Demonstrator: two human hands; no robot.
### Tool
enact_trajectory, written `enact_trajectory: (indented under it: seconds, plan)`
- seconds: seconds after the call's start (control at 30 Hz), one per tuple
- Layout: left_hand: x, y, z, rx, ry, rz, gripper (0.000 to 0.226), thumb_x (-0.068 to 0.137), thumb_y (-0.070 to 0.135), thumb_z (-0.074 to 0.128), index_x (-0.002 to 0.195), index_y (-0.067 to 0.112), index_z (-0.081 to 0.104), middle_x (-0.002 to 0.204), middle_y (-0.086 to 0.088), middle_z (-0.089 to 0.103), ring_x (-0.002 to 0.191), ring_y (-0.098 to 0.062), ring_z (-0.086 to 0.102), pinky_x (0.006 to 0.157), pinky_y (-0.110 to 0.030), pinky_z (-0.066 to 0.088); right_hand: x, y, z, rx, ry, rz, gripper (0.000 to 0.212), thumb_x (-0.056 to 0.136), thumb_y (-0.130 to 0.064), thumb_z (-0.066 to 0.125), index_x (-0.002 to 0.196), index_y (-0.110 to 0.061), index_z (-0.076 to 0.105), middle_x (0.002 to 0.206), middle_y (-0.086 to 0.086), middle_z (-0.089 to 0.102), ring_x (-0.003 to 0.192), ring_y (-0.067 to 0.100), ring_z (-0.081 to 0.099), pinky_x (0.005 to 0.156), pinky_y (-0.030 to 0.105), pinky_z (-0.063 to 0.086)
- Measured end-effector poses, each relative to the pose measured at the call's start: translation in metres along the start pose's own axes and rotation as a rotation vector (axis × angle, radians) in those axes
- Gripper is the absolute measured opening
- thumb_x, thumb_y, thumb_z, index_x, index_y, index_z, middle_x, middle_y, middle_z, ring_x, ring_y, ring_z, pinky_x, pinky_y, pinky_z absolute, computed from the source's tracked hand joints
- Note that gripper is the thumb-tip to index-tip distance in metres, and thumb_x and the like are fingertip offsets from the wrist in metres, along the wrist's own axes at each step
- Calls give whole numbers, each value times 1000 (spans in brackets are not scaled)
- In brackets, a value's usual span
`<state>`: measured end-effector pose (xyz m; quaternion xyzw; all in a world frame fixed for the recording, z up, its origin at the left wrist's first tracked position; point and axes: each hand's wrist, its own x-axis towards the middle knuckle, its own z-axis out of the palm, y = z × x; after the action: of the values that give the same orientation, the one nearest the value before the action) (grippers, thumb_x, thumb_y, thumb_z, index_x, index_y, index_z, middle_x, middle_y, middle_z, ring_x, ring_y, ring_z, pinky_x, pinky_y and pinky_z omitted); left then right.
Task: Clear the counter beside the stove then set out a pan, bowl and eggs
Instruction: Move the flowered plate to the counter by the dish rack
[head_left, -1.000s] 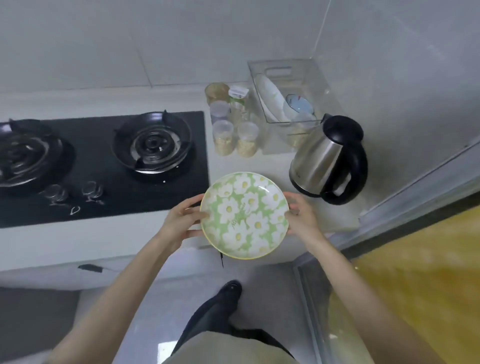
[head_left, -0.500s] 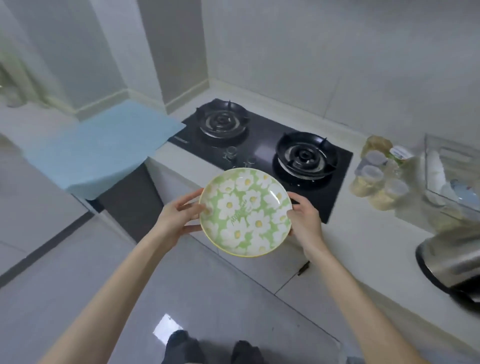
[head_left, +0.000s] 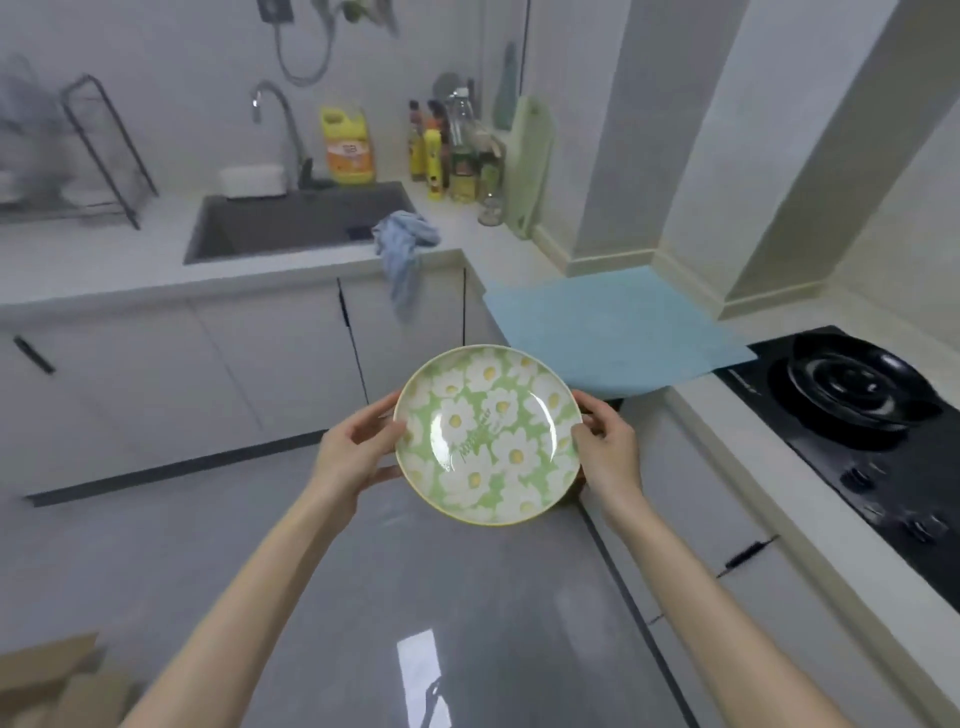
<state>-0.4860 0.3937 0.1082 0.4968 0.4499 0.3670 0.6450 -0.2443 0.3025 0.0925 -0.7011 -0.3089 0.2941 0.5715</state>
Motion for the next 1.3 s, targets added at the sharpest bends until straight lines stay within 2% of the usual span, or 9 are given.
enact_trajectory:
  seconds: [0.17,0.33,0.53,0.73,0.87,1.03,1.1,1.23,1.3]
  plan:
    - [7,16,-126,-64,295,58,34,90,18,64,123,25,63,112,-1,69,102,-17,67,64,-26,58,9,-32,156,26,-157,-39,29,91,-17,56,116,-30,62,102,-6,68,87,10,62,70,22,50]
    - [8,28,-209,-116,576,141,28,93,14,58,118,25,64,99,13,70,78,5,67,57,-18,55,13,-54,279,37,-288,-78,28,89,-14,56,112,-26,66,97,-6,69,81,10,61,72,26,51]
    - [20,36,-290,-157,802,163,27,95,16,57,118,25,65,101,9,71,78,1,68,57,-15,53,23,-65,401,43,-482,-99,31,87,-13,56,113,-27,66,94,-5,68,78,14,59,71,30,51]
    - [61,47,-364,-157,918,149,27,95,13,54,117,26,65,102,7,71,76,2,69,56,-14,52,55,-75,506,19,-670,-105,30,86,-22,55,112,-32,65,94,-4,66,83,21,65,74,43,57]
    - [105,64,-414,-166,996,134,29,95,14,55,119,26,65,104,8,72,79,2,69,55,-13,52,89,-93,585,11,-758,-118,31,89,-17,54,118,-24,64,91,-6,66,82,19,64,76,44,57]
    - [156,88,-473,-190,1063,129,29,95,13,55,120,24,64,107,5,71,78,3,69,56,-14,53,124,-116,671,-27,-847,-121,32,85,-26,54,114,-31,64,89,-2,65,86,24,64,78,50,56]
    - [174,94,-495,-204,1083,118,29,95,12,55,122,22,63,105,5,71,75,4,69,54,-14,52,135,-125,700,-54,-880,-113,39,77,-32,51,114,-32,64,88,-3,67,87,25,65,79,50,56]
    - [208,100,-540,-238,1114,90,30,95,10,55,123,18,62,106,2,70,70,4,68,52,-14,52,156,-138,758,-75,-942,-110,33,86,-17,52,116,-29,63,91,-4,66,91,25,66,77,47,58]
    - [223,100,-564,-245,1112,73,31,95,11,54,123,20,62,109,1,69,71,2,69,53,-15,52,164,-141,784,-90,-961,-108,32,85,-21,53,114,-30,63,91,-4,66,93,24,65,74,46,59]
